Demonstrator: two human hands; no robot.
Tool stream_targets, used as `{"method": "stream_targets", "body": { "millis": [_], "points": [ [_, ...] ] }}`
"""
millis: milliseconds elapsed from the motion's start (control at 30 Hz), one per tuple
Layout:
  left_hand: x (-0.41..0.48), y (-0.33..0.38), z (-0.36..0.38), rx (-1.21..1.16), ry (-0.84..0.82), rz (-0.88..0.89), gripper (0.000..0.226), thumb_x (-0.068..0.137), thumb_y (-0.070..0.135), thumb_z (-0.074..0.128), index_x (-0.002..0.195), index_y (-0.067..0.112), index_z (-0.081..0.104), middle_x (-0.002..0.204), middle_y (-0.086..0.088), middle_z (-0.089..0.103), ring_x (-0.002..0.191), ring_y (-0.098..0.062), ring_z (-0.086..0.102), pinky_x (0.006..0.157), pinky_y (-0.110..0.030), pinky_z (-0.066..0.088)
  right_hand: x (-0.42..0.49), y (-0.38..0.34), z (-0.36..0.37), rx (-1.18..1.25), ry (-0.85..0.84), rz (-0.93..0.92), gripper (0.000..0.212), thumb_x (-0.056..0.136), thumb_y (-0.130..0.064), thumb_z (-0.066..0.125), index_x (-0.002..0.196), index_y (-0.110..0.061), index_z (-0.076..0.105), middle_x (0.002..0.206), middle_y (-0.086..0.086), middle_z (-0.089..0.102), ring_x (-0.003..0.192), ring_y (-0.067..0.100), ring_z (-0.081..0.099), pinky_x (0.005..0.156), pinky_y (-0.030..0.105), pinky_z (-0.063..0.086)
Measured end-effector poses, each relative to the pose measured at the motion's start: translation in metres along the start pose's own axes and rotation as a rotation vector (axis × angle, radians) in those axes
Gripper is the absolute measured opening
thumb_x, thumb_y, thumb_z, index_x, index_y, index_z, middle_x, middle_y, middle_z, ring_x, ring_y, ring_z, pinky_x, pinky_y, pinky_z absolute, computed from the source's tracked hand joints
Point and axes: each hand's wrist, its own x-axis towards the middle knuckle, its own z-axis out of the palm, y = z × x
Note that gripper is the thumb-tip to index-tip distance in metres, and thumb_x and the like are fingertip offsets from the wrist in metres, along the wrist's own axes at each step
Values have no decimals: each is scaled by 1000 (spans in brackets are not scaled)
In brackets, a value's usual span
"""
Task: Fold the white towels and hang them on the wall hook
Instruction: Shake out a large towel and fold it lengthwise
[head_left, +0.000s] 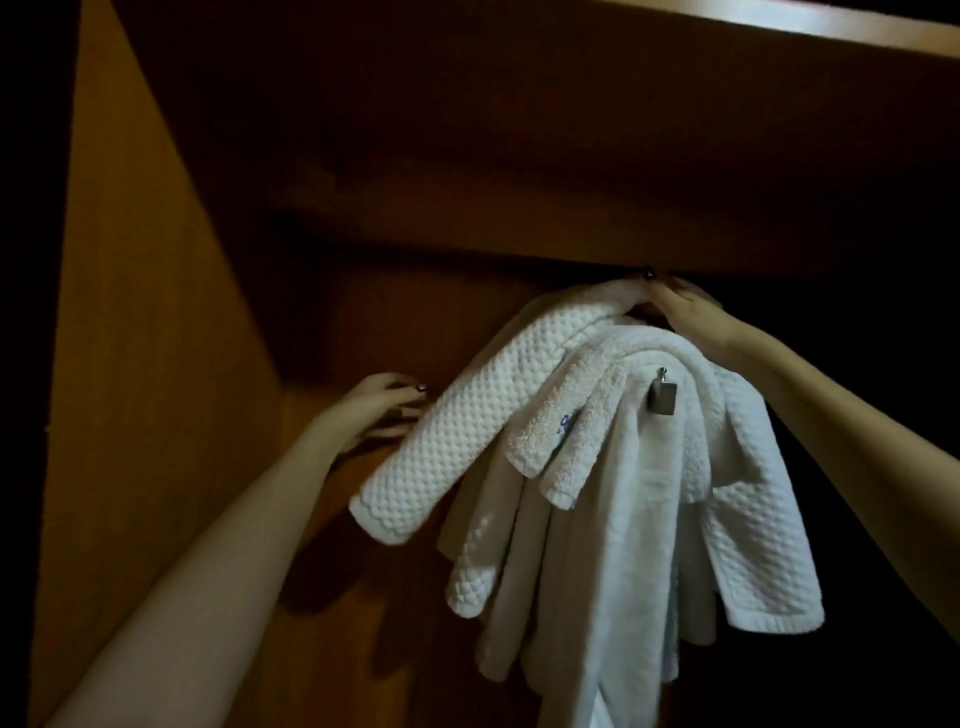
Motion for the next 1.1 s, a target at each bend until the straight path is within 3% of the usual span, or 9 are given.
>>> {"method": "stream_targets", "body": {
  "millis": [133,233,333,500,600,700,900,1000,1100],
  "points": [
    [-5,63,51,140,35,533,19,93,10,58,110,16,61,114,-6,64,98,-1,61,85,-16,47,-3,3,2,104,17,-61,39,104,-48,26,118,-31,58,125,-5,60,106,-7,56,89,13,39],
    [-8,108,94,328,-102,780,22,95,11,54,106,26,67,107,13,64,98,13,56,87,-5,40,-1,5,-2,119,6,-96,51,103,-49,22,125,-22,60,131,1,60,117,6,55,105,27,39],
    [0,126,121,482,-141,765,23,97,24,52,111,21,71,109,10,68,103,5,59,92,-16,45,-1,3,-6,169,-20,-129,48,104,-48,19,121,-30,59,132,1,60,125,12,54,110,33,38],
    [12,133,139,754,-36,741,27,97,39,47,106,30,71,96,2,71,88,-15,65,81,-42,52,-1,7,-12,373,-65,-116,41,103,-51,20,101,-42,59,90,-12,74,90,-1,69,72,12,53],
    [16,142,141,870,-6,756,26,96,35,48,105,28,71,104,2,71,95,-17,64,83,-39,52,-5,13,-14,240,28,-233,28,104,-28,38,107,-22,65,99,-7,71,96,7,67,84,24,53],
    [21,149,139,897,15,768,26,89,24,54,109,29,71,114,9,68,107,-11,61,92,-30,48,-14,31,-14,-83,181,-405,32,92,-4,52,109,-26,68,104,-7,61,100,12,59,83,21,49],
    [34,152,133,936,31,709,28,81,27,59,107,35,66,121,11,63,112,-9,56,96,-24,41,-6,41,-21,-567,259,-341,43,85,-13,55,111,-45,67,140,5,44,133,38,27,106,50,33],
    [39,149,124,847,-17,706,38,85,2,52,97,36,65,119,7,62,115,-16,57,103,-33,41,-3,47,-20,-542,196,-272,54,84,-12,51,123,-49,57,139,7,48,137,38,29,93,49,45],
    [43,142,119,904,-2,749,43,85,-5,50,95,30,72,116,-2,65,108,-23,60,100,-37,44,-12,66,-13,-522,233,-296,64,86,-9,48,131,-55,45,122,9,58,111,34,54,71,38,50]
  ]
}}
